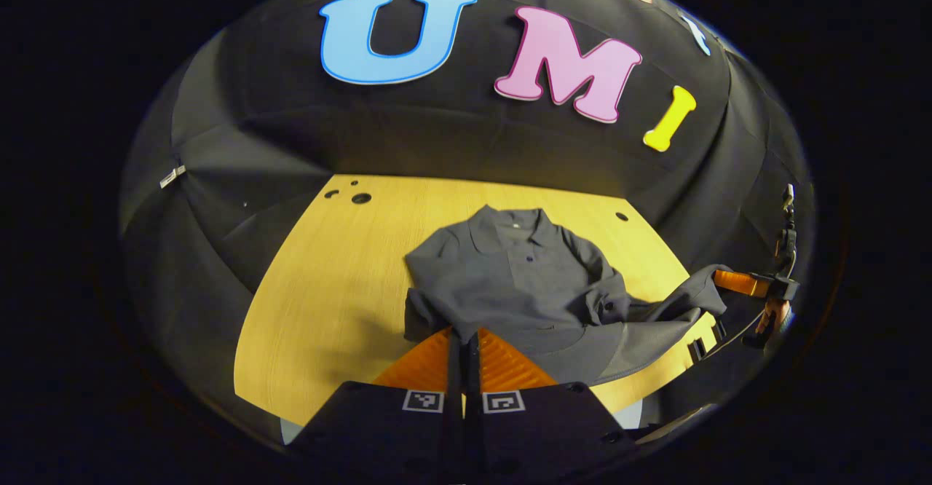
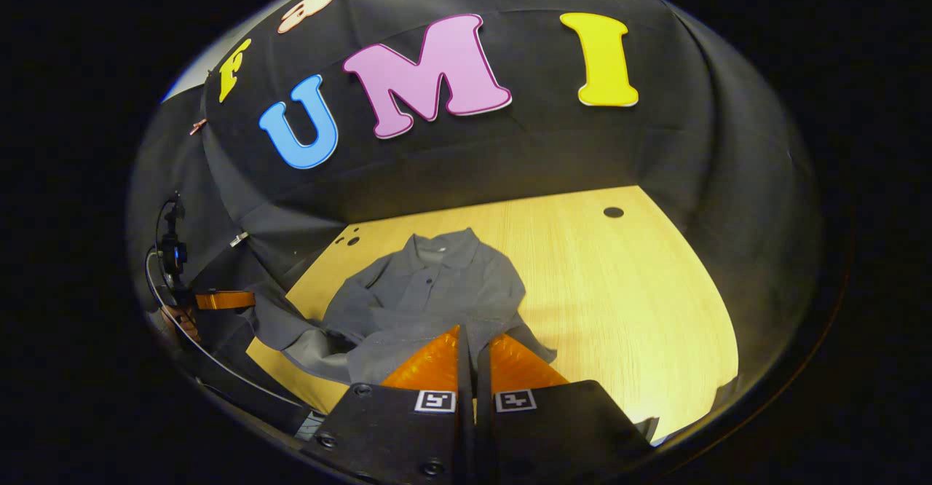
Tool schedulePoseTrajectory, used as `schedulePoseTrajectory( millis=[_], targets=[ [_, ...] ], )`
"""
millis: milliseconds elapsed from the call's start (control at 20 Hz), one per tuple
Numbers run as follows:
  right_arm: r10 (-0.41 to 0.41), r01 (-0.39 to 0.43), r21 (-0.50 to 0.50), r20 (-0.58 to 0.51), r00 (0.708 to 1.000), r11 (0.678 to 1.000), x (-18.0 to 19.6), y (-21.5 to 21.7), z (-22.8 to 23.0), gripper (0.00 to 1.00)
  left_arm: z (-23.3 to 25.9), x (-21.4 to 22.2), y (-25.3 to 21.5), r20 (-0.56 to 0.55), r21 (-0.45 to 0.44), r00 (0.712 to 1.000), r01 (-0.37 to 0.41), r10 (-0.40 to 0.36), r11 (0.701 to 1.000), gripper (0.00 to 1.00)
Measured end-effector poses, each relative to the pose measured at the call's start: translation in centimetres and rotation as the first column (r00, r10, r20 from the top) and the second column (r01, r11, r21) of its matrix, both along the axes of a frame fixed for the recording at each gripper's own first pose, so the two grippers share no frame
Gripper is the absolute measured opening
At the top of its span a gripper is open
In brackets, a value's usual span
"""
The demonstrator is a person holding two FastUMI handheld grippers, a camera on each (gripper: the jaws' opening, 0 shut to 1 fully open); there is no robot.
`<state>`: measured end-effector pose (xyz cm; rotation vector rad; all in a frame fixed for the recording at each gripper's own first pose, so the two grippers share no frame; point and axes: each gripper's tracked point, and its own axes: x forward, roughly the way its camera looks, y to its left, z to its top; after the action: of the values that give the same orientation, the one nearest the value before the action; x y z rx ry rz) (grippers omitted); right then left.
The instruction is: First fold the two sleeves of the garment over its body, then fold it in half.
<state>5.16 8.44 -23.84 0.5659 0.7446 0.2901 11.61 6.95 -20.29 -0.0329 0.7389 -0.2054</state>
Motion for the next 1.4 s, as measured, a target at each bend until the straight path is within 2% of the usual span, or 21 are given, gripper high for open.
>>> schedulePoseTrajectory(
  millis=[250, 750, 1050, 1400],
  targets=[
    [-0.034, 0.035, -0.024, 0.049, 0.998, 0.999, 5.7, -0.4, -0.8, 0.05, 1.7, 5.7, -0.2, 0.075, 0.002, 0.997, -0.029, 0.029, 1.000, 0.05],
    [-0.043, 0.047, -0.063, 0.064, 0.997, 0.997, 13.6, 0.2, -5.1, 0.05, -0.6, 14.7, -0.2, 0.100, 0.010, 0.991, -0.087, 0.085, 0.996, 0.05],
    [-0.039, 0.040, -0.084, 0.023, 0.999, 0.996, 17.8, 1.6, -9.7, 0.05, -4.7, 19.8, -0.2, 0.073, 0.070, 0.994, -0.089, 0.083, 0.994, 0.05],
    [-0.009, 0.008, -0.122, -0.011, 1.000, 0.992, 20.2, 3.5, -15.6, 0.05, -10.6, 24.5, 0.0, 0.038, 0.111, 0.995, -0.093, 0.089, 0.989, 0.05]
  ],
)
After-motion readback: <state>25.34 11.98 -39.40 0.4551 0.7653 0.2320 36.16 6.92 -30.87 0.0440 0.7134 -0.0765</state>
